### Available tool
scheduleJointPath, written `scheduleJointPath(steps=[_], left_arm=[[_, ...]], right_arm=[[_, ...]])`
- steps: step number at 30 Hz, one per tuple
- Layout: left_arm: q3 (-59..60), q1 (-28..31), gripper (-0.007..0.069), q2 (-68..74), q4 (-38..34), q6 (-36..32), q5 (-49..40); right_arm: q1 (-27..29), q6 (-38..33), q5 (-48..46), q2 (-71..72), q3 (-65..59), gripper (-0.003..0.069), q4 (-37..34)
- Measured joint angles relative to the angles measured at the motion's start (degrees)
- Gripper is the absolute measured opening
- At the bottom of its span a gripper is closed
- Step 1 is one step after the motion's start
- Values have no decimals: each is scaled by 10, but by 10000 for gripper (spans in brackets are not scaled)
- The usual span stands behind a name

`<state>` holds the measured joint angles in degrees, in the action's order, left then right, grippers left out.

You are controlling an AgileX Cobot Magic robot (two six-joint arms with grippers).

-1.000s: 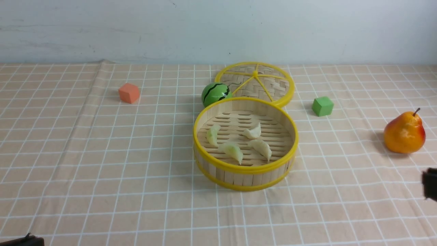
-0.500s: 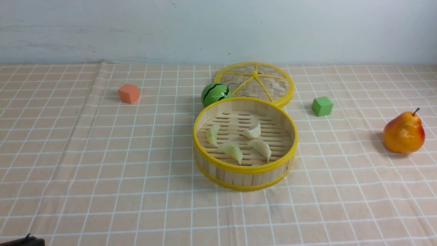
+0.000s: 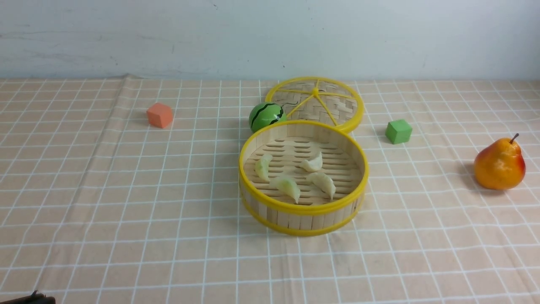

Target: Put the dumplings into the steamer on the table with the brown tablecloth.

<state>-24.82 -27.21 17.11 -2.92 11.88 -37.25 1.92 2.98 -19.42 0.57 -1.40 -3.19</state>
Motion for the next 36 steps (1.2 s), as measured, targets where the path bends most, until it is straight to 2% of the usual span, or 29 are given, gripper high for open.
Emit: scheduleJointPath(steps=[6, 11, 36], left_arm=[[0, 0, 71, 0, 0, 0, 0], [0, 0, 75, 0, 0, 0, 0], [0, 0, 92, 0, 0, 0, 0]], right_arm=[[-29, 38, -25, 0, 5, -20, 26], [-43, 42, -27, 0, 5, -20, 32], [-43, 42, -28, 0, 5, -6, 32]])
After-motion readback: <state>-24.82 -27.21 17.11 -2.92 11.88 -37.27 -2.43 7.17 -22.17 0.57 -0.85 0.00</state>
